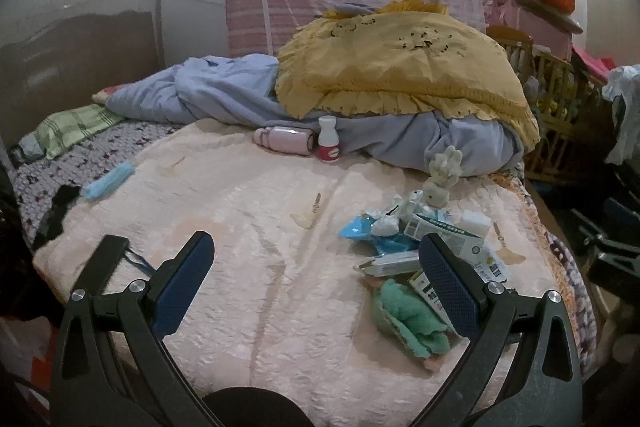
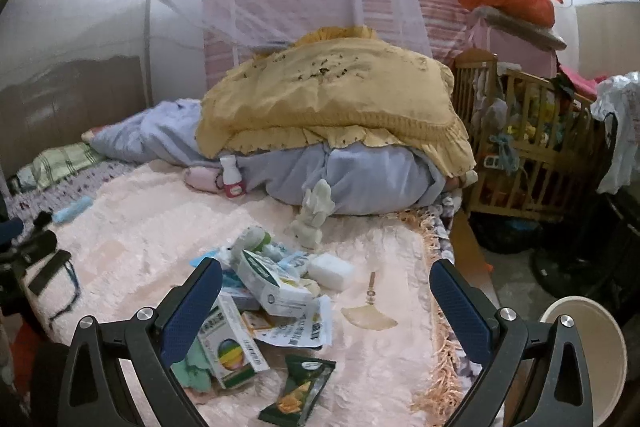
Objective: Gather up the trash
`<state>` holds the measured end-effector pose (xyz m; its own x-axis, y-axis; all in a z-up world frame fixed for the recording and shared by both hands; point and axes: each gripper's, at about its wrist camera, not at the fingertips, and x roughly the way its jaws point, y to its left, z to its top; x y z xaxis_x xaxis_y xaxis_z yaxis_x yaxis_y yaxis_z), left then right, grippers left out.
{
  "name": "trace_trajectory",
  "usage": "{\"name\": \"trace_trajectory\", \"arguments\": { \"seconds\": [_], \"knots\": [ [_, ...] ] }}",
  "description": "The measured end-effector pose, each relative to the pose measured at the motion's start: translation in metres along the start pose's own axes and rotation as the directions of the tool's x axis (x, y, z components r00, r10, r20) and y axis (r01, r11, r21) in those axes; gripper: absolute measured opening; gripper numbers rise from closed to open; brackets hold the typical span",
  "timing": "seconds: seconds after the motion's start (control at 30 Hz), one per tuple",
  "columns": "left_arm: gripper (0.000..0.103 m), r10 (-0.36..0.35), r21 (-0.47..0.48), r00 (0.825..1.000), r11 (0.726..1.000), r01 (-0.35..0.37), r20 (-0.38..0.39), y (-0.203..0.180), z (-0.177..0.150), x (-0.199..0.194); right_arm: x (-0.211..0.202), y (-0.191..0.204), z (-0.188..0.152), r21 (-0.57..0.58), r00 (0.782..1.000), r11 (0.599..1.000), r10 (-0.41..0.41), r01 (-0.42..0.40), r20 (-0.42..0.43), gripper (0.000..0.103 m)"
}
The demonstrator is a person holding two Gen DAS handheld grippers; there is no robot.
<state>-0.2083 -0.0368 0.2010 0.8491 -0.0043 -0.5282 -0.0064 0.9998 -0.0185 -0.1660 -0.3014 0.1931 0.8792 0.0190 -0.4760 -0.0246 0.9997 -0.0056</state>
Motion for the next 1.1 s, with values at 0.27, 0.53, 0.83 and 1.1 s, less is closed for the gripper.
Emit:
{"name": "trace_trajectory", "arguments": {
  "seconds": [0.27,0.53,0.83,1.1],
  "knots": [
    [0.102,-0.062,0.027,0.998,0.998,0.063,-0.025,-0.004,0.012,0.031,0.014,-0.004,0.002,0.033,0.997,0.998,-0.055,0.057,-0.051,0.103],
    [0.102,-0.112,0.053,0.994,0.992,0.112,-0.015,-0.017,0.014,0.031,-0.013,0.000,0.003,0.080,0.993,0.991,-0.105,0.109,-0.052,0.103],
    [0.102,-0.061,0.049,0.998,0.997,0.061,0.004,-0.016,0.001,0.010,-0.025,0.012,-0.003,0.080,0.996,0.994,-0.078,0.080,-0.039,0.103],
    [0.102,-0.025,0.031,0.999,0.999,0.025,0.025,-0.012,-0.004,-0.002,-0.025,0.026,-0.008,0.041,0.999,0.998,-0.040,0.041,-0.026,0.103]
  ]
}}
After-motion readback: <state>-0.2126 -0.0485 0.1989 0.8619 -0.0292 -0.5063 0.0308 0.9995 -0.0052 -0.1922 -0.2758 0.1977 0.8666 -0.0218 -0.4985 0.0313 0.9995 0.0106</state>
